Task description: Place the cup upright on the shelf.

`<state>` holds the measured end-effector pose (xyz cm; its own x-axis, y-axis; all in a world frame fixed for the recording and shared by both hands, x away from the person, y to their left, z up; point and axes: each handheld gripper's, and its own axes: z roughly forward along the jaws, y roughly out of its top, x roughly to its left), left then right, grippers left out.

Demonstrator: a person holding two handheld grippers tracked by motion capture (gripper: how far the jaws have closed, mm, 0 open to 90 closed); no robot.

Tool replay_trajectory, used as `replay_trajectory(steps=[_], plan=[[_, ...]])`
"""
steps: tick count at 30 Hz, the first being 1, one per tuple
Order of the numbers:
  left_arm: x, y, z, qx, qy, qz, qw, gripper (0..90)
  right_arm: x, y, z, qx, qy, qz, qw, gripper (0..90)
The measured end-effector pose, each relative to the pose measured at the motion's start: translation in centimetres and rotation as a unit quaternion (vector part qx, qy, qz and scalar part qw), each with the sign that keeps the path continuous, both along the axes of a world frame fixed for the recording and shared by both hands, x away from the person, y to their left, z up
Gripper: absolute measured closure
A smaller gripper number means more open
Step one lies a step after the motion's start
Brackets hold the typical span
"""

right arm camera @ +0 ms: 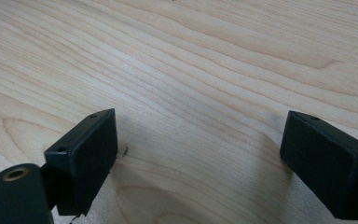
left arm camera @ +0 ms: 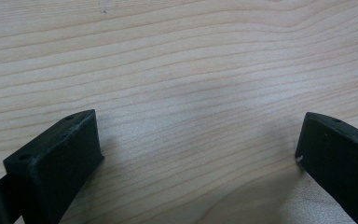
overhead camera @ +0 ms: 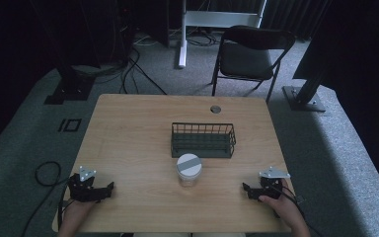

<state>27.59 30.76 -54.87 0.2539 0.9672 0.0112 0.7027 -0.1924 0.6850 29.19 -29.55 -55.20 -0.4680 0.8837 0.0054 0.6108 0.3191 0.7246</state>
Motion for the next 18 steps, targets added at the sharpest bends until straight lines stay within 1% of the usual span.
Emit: replay_trajectory(steps=[7,15,18], plan=[[0.0,0.0,0.0,0.000,0.000,0.000,1.0000,0.2,0.1,0.4,0.0,0.000,0.000,0.009,1.0000,10.8],[0.0,0.0,0.0,0.000,0.000,0.000,1.0000,0.2,0.1,1.8,0.9,0.013,-0.015,0.034,0.9992,10.9],[0.0,0.0,0.0,0.000,0.000,0.000,1.0000,0.2,0.1,2.1,0.9,0.012,-0.016,0.039,0.9990,10.9]])
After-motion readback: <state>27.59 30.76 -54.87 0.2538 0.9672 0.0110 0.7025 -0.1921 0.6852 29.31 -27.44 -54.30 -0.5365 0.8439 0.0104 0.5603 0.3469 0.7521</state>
